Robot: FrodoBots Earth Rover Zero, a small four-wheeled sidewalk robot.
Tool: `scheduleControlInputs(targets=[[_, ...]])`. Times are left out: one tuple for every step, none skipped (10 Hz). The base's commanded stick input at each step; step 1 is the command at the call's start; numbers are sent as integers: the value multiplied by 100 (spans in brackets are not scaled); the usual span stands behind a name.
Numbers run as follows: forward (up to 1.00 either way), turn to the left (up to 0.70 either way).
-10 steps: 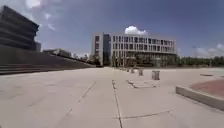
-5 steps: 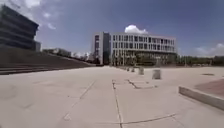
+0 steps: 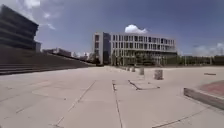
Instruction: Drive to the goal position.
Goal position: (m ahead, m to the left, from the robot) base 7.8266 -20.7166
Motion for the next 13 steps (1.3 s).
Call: scheduleControlInputs(targets=[[30, 1], [30, 1], [30, 1], [30, 1], [30, 1], [30, 1], [30, 1], [30, 1], [30, 1], [30, 1], [30, 1], [30, 1], [30, 1]])
